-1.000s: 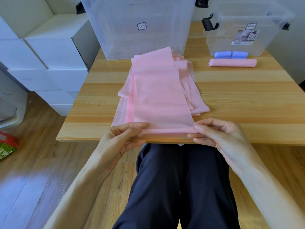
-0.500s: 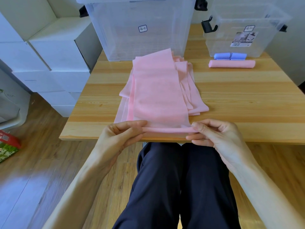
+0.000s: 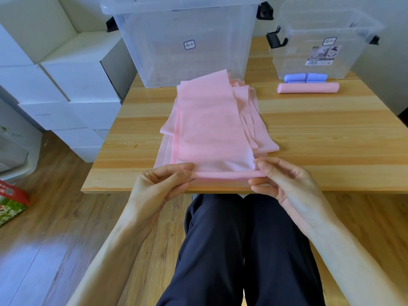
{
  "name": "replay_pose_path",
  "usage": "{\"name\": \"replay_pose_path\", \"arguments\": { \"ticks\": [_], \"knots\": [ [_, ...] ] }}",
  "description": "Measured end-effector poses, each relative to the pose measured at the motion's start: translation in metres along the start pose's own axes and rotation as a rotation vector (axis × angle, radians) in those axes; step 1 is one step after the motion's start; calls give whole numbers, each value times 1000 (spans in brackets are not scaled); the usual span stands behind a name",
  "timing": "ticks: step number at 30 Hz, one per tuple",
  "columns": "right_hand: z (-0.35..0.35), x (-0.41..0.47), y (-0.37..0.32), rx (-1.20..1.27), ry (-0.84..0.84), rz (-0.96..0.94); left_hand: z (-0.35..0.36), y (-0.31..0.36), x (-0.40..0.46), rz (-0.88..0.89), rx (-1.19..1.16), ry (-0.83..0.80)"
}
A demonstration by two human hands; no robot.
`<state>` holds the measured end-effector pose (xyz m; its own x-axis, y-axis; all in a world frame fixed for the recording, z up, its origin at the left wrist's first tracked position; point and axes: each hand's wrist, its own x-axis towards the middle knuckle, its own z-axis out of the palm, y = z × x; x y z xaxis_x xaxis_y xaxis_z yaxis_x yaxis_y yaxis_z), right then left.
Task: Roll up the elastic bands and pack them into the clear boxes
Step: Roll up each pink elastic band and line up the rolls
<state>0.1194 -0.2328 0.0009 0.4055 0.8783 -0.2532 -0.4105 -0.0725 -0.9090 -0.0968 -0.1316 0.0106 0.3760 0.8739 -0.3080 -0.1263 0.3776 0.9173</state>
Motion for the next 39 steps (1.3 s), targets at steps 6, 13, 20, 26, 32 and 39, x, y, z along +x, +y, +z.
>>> {"name": "replay_pose_path", "arguments": {
  "ticks": [6,13,20,26,32,39],
  "knots": [
    [2,-2,-3,-71,-167,70,0,3,1,9,-6,-10],
    [1,-4,-1,-217,-64,-16,-2,3,-1,-11,22,-40],
    [3,-3,-2,-148,-7,-20,0,6,1,-77,97,-160],
    [4,-4,-3,-140,-18,-20,0,4,2,-1,190,-117],
    [4,-3,-4,-172,-12,-31,1,4,2,6,177,-171],
    [7,-1,-4,-172,-7,-39,3,4,2,41,156,-157]
  ]
}}
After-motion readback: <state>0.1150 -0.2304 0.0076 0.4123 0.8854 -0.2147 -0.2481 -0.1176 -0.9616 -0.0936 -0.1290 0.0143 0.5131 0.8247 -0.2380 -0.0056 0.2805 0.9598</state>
